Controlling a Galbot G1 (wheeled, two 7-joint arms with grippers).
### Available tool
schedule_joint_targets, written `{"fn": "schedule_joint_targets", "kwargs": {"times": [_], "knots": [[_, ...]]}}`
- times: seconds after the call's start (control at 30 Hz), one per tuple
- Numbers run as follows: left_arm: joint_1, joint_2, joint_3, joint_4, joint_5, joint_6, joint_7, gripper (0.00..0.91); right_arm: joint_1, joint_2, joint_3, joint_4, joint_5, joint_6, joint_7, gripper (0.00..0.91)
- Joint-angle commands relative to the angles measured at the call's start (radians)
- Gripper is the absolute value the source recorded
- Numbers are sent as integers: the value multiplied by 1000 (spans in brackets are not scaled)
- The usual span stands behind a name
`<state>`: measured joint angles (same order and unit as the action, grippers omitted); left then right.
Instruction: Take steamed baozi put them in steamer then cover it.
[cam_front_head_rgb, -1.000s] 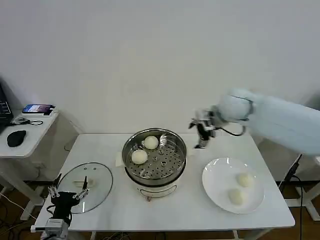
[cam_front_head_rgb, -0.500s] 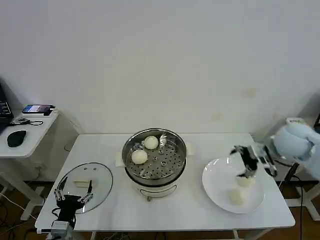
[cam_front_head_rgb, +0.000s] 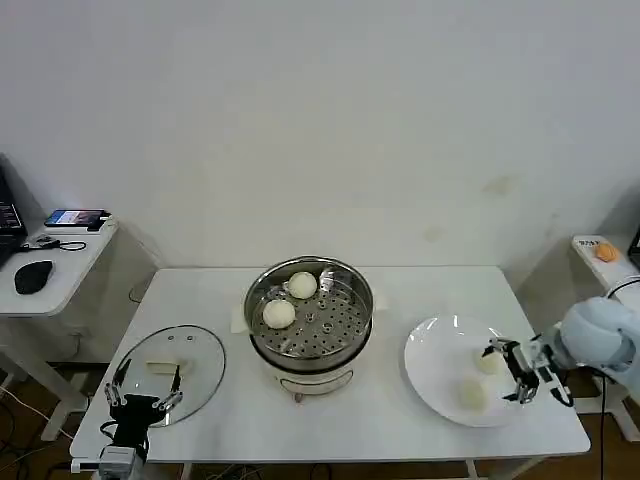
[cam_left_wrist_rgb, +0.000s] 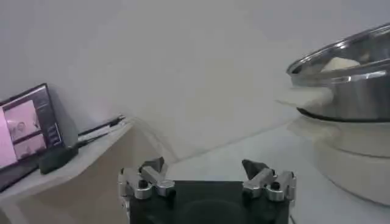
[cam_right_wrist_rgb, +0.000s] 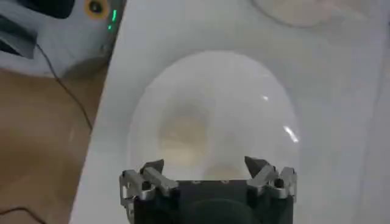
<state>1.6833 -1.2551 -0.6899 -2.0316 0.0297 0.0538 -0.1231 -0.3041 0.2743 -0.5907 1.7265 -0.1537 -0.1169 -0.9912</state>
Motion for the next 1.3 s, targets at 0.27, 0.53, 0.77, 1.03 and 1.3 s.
{"fn": "schedule_joint_targets", "kwargs": {"times": [0.27,0.53,0.77,1.03,1.3], "knots": [[7,-2,-15,0,1,-1,-1,907,-158,135,87,-107,-81,-46,24,907],[3,-3,-13,8,1,-2,-1,907,-158,154,82,-136,-85,-71,42,907],[3,0,-16,10,1,-3,-2,907,-159,167,79,-144,-85,-93,48,826],[5,-6,-15,13,5,-9,-3,907,-149,170,78,-144,-75,-112,42,725],[11,-4,-21,2,4,-9,-4,907,-120,158,73,-138,-40,-113,-1,615]]}}
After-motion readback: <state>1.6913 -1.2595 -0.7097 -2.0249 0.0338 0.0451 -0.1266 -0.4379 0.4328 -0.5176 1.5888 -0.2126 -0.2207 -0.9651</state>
